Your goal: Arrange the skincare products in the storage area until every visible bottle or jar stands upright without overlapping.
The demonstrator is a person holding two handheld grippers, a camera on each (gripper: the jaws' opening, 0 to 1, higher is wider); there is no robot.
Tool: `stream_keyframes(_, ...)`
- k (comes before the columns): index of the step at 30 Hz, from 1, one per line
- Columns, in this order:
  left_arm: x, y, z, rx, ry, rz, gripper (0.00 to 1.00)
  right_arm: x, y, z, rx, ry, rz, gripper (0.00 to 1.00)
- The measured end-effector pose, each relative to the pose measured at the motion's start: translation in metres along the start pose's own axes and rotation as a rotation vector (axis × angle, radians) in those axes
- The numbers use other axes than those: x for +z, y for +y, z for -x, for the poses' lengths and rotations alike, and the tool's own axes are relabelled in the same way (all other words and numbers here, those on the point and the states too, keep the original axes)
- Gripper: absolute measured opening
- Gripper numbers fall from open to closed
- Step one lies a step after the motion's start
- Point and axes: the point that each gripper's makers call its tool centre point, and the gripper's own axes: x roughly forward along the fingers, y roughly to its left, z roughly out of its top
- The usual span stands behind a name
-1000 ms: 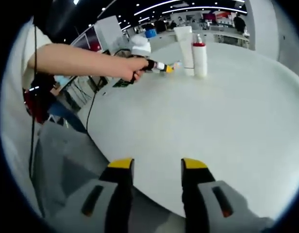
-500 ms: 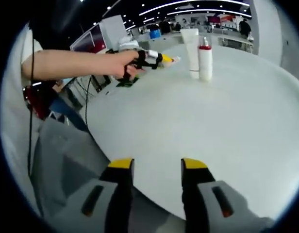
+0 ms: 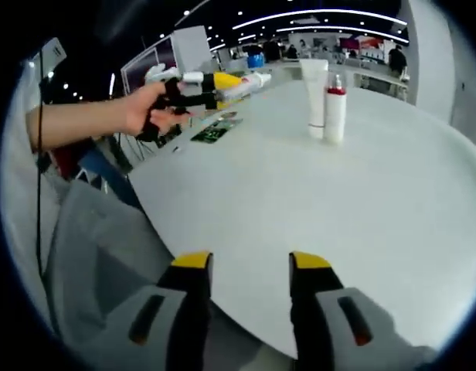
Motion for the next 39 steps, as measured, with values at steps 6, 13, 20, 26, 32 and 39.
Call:
stream_keyframes(6,-0.01,-0.024,0.03,-0.067,0.007,0.007,0.22,0.01,-0.003,0.005,-0.037,-0.045,0.03,0.41)
stream_keyframes(13,-0.024,-0.047,0.051,-0.151,0.016,0.023,0.22,0.018,-0.008,0.008,-0.031,-0.08,-0.015,0.41)
stream_keyframes(20,-0.053,-0.069,0.07,-0.233,0.076,0.024,0.22,0.054,-0.006,0.024,-0.017,-0.211,-0.078,0.42)
stream_keyframes(26,-0.071,-0.087,0.079,-0.285,0.119,0.006,0.22,0.093,0.013,0.038,0.041,-0.338,-0.12,0.43)
stream_keyframes(32,-0.091,-0.101,0.085,-0.325,0.166,-0.003,0.22,0.112,0.025,0.046,0.078,-0.394,-0.125,0.43)
stream_keyframes(39,-0.1,-0.11,0.087,-0.354,0.197,0.002,0.22,0.121,0.03,0.056,0.112,-0.448,-0.169,0.43)
